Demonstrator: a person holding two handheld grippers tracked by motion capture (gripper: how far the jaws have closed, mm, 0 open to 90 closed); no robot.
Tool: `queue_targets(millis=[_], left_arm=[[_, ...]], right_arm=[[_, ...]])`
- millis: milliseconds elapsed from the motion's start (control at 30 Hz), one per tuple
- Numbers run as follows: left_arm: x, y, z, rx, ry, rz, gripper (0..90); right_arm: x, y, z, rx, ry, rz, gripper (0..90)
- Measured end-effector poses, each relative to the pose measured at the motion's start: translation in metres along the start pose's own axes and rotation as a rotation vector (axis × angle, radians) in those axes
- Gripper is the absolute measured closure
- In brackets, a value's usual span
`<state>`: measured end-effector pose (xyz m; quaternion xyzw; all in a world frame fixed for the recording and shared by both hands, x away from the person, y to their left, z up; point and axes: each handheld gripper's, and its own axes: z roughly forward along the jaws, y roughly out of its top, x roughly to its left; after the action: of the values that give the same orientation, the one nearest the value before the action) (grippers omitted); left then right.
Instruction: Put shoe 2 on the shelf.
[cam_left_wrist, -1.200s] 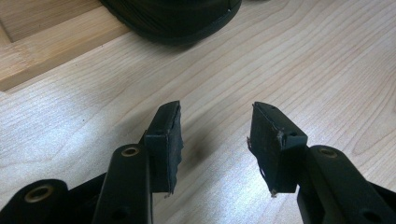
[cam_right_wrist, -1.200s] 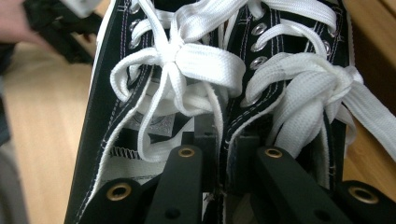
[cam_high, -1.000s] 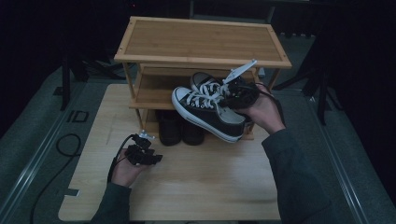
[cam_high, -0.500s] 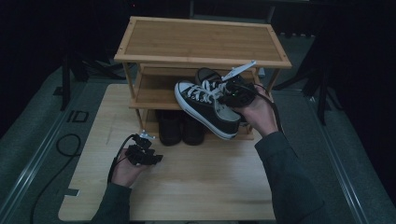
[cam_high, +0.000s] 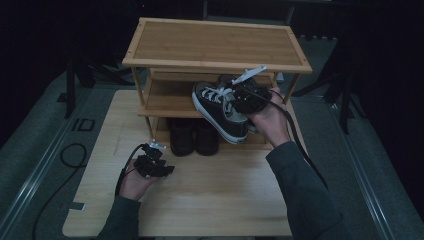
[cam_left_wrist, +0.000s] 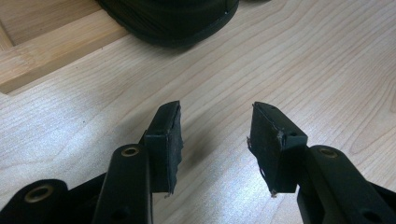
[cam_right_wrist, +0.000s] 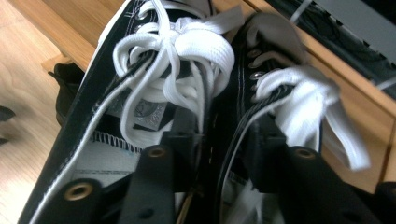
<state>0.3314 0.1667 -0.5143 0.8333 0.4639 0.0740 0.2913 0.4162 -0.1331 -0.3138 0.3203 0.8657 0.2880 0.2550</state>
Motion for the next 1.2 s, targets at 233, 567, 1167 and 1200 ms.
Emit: queue_targets(millis=[233,567,1167,1200], left_arm=[[-0.004,0.002,0.001,0.003,-0.001,0.012,53.8],[-0.007,0.012,-0.008,-0.019,-0.028,0.021,54.2],[-0.013,0.027,-0.029,-0.054,-0.038,0.058,57.2],[-0.013,0.028,-0.030,-0.058,-0.039,0.060,57.8]], right_arm=[[-0.007,-0.002,-0.004,0.024,0.058,-0.105,50.7],[-0.019,-0.006,-0.024,-0.011,0.151,-0.109,49.1],[-0.033,-0.014,-0.045,-0.045,0.313,-0.116,83.1],[-0.033,-0.015,-0.045,-0.039,0.316,-0.120,84.8]])
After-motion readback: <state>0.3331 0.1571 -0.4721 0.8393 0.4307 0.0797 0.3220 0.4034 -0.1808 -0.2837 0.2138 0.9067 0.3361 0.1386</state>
